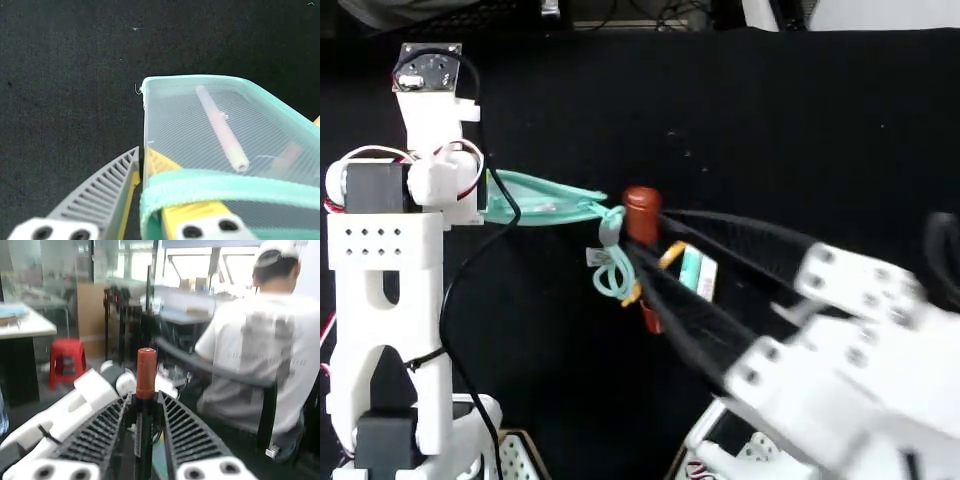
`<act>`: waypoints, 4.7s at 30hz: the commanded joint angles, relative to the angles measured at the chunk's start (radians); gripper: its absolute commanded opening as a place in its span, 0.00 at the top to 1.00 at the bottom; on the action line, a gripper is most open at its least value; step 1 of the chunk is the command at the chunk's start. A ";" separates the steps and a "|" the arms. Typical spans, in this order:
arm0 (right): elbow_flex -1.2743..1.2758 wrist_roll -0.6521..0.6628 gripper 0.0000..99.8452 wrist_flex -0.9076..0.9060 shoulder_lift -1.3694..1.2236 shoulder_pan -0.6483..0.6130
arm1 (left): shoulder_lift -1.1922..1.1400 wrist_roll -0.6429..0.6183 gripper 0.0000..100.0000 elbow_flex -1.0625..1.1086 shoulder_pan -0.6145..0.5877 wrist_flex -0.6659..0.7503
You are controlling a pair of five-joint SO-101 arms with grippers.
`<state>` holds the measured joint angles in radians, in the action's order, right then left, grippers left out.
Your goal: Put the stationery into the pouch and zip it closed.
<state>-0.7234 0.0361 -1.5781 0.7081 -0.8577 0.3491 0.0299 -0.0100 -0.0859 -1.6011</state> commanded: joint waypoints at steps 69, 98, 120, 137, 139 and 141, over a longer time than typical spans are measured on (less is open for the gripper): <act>1.412 0.008 0.87 0.637 0.189 0.698 | -0.002 -0.002 0.97 0.002 0.005 0.000; 0.549 -0.338 0.86 0.347 -1.242 0.809 | -0.002 0.003 0.97 0.004 0.007 0.000; 0.400 -0.172 0.99 0.290 -1.305 0.652 | -0.002 0.005 0.97 0.004 0.005 0.000; 0.430 -0.095 0.94 0.244 -1.357 0.626 | -0.002 0.006 0.97 0.004 0.005 0.000; 0.424 -0.094 0.97 0.244 -1.357 0.626 | -0.002 0.006 0.97 0.004 0.005 0.000; 0.423 -0.094 0.99 0.244 -1.357 0.626 | -0.002 0.006 0.97 0.004 0.005 0.000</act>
<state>-0.2877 -0.0667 -1.3295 -0.6636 -0.2117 0.3475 0.0299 -0.0100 -0.0859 -1.6011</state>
